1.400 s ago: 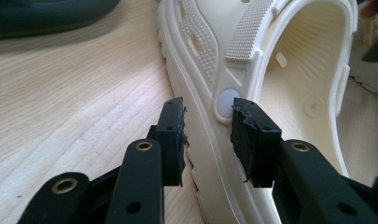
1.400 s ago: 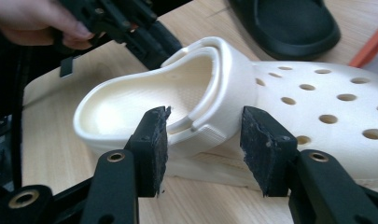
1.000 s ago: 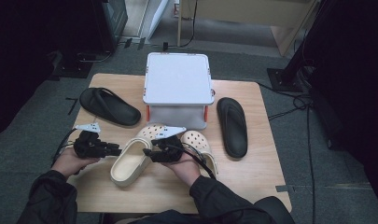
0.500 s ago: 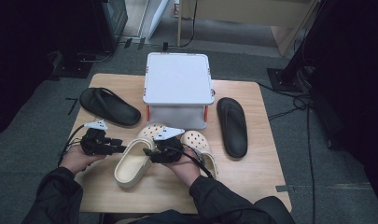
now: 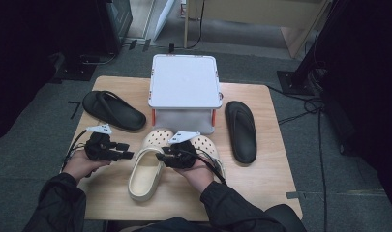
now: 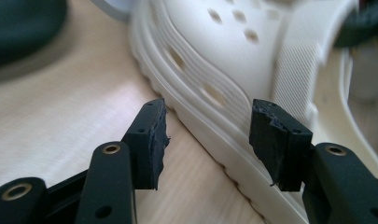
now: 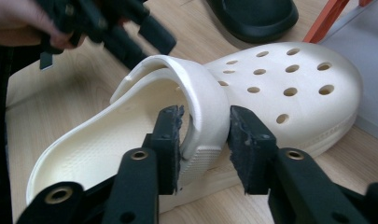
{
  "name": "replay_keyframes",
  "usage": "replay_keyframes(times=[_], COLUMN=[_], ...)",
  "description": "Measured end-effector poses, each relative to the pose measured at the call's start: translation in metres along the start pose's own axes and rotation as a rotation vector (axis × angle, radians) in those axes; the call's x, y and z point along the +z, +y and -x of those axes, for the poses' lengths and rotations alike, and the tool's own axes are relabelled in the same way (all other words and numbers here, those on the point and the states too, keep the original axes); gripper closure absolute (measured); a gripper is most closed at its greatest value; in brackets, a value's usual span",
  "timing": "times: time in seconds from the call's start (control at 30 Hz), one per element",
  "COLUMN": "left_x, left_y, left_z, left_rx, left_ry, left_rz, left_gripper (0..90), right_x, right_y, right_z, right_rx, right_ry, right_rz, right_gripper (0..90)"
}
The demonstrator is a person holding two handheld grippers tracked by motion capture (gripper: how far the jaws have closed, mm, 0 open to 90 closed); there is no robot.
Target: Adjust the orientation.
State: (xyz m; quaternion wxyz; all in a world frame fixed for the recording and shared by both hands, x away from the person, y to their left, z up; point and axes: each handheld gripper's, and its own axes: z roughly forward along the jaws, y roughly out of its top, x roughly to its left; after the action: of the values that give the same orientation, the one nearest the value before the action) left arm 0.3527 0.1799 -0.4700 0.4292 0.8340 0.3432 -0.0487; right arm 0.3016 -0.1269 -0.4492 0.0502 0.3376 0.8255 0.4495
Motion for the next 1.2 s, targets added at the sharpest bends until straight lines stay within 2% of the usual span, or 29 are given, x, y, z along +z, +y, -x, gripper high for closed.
replay_keyframes(times=[0.13, 0.3, 0.37, 0.4, 0.5, 0.63, 0.73, 0.87, 0.93, 0.97, 1.07, 1.2], left_x=[-0.007, -0.005, -0.005, -0.004, -0.003, -0.004, -0.005, -0.002, -0.002, -0.002, -0.004, -0.002], left_y=[0.006, 0.015, 0.018, 0.025, 0.034, 0.046, 0.057, 0.073, 0.078, 0.088, 0.103, 0.122], left_z=[0.000, 0.003, 0.003, 0.002, 0.002, 0.004, 0.008, 0.013, 0.015, 0.020, 0.028, 0.034], left_rx=[0.008, 0.036, 0.029, -0.001, 0.018, 0.047, 0.088, 0.134, 0.147, 0.175, 0.202, 0.216], left_ry=[0.020, 0.040, 0.038, 0.013, -0.005, -0.001, 0.014, 0.051, 0.057, 0.061, 0.060, 0.054], left_rz=[0.045, 0.050, 0.051, 0.042, 0.053, 0.079, 0.097, 0.102, 0.103, 0.126, 0.166, 0.166], left_gripper=[47.1, 46.3, 46.3, 47.9, 51.9, 53.7, 54.3, 53.4, 52.3, 52.2, 50.8, 50.1], right_x=[-0.005, -0.009, -0.009, -0.009, -0.005, 0.001, 0.004, 0.008, 0.009, 0.009, 0.007, 0.004], right_y=[-0.001, -0.003, -0.003, -0.004, -0.004, -0.004, -0.003, -0.004, -0.004, -0.003, -0.003, -0.002], right_z=[0.000, -0.001, -0.001, -0.002, -0.003, -0.004, -0.005, -0.002, -0.002, -0.001, 0.000, -0.001], right_rx=[-0.012, -0.016, -0.022, -0.031, -0.027, -0.026, -0.040, -0.022, -0.017, -0.014, 0.001, -0.001], right_ry=[-0.005, -0.019, -0.022, -0.025, -0.025, -0.041, -0.065, -0.084, -0.085, -0.086, -0.077, -0.081], right_rz=[-0.017, -0.023, -0.019, -0.017, -0.019, -0.013, -0.010, -0.008, -0.008, -0.009, -0.009, -0.014], right_gripper=[68.4, 68.9, 68.4, 65.4, 61.8, 55.4, 52.7, 50.5, 50.3, 51.4, 56.0, 60.7])
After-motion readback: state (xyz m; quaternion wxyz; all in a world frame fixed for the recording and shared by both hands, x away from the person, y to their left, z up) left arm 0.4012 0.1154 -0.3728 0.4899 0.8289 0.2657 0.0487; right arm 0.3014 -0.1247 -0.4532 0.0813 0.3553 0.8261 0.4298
